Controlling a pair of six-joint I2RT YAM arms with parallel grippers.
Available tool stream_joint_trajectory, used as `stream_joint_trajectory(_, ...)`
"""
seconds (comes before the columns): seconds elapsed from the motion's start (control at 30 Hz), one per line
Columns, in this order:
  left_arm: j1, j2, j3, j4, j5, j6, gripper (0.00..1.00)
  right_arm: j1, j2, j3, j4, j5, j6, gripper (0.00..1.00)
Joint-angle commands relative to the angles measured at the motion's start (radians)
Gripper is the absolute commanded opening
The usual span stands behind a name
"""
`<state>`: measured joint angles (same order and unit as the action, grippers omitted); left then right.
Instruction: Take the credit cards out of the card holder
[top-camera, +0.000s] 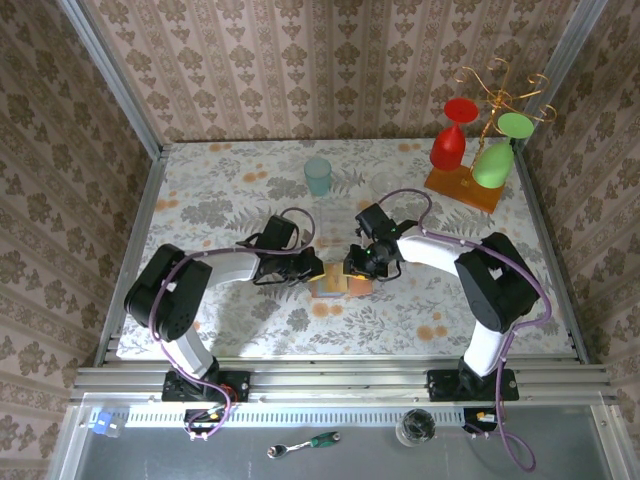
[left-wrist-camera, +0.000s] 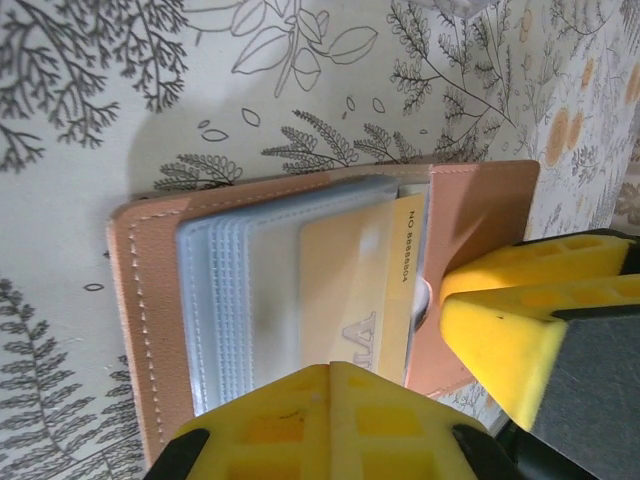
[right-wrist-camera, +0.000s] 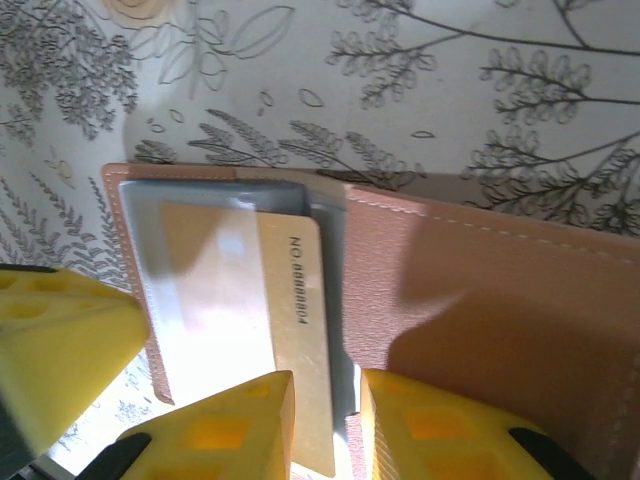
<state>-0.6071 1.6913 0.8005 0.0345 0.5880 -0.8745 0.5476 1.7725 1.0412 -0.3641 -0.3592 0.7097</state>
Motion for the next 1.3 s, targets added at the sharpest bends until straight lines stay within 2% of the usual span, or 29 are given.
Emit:
stream_joint_trajectory(0.0,-0.006,0.005,0.019,-0.017,0.014,0.011,0.0,-0.005,-0.025,-0.029,0.063,-0.057,0.004,0.25)
stream_joint_trajectory(0.5,-0.01,0.038,0.015,-0.035,0.019,0.011,0.0,-0.021,0.02,-0.047,0.084,-0.083,0.017,0.25)
stream_joint_trajectory(1.27,-0.01,0.059,0.023,-0.091,0.006,0.034,0.0,-0.035,0.06,-0.083,0.218,-0.211,0.073,0.19)
